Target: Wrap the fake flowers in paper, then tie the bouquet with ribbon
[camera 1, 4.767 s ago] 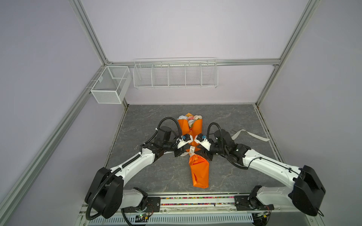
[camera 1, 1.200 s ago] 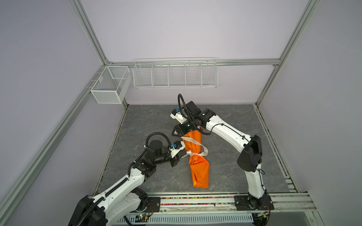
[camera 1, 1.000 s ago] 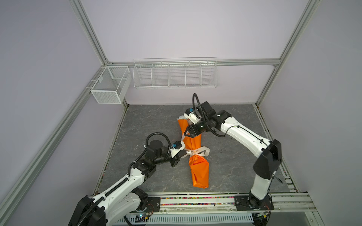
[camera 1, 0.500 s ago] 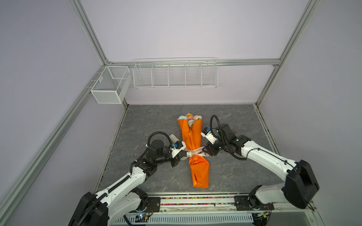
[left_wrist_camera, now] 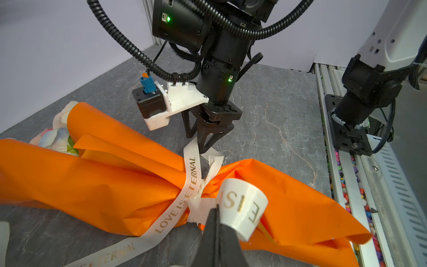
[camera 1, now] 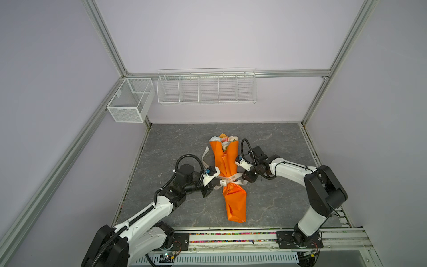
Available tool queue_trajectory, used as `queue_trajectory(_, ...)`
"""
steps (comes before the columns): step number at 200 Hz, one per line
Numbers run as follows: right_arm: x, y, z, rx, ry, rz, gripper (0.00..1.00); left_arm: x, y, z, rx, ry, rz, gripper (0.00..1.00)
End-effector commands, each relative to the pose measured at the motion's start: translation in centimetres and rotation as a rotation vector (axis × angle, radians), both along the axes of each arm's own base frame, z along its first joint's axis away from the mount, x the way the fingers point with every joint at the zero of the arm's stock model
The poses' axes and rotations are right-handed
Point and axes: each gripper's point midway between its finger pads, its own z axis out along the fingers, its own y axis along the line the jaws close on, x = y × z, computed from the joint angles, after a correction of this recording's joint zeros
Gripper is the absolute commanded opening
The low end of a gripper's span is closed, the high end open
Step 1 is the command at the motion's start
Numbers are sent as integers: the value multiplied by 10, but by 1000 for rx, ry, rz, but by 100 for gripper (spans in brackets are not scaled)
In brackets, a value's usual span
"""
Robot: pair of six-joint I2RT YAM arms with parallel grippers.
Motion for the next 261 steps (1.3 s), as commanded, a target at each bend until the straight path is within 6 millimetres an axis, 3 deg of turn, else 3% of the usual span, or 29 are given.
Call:
queue_trajectory(1,12,12,24,69,-84,40,30,0,-5,10,-10,-17,-24,0)
queue_trajectory(24,8,14,40,103,-136,31,14,1,-5,10,-9,-12,-21,0)
queue_trajectory(46,-7,22,70,145,-203,70,7,1,-4,11,-8,-17,-17,0)
queue_trajectory(81,-42,49,111,196,-262,191,7,2,-4,10,-5,-22,-9,0)
queue_trajectory(118,-68,88,129,262,-259,313,9,3,-4,12,-12,-24,-3,0)
queue_trajectory(138,-72,96,117,209,-230,336,11,3,-3,12,-10,-21,1,0)
queue_trajectory(154,-60,87,100,130,-246,279,17,3,-2,11,-9,-24,6,0)
queue_trajectory(166,-55,80,99,103,-250,230,22,3,-2,11,-9,-22,8,0)
queue_trajectory(175,-51,76,104,113,-257,178,31,3,-2,11,-9,-23,6,0)
queue_trajectory(211,-63,68,137,271,-217,30,53,6,-4,11,-6,-12,11,0)
queue_trajectory(234,-81,70,157,421,-111,-49,54,11,-6,12,-9,14,26,0)
queue_trajectory(261,-96,84,155,579,111,-203,55,16,-10,17,-23,49,45,0)
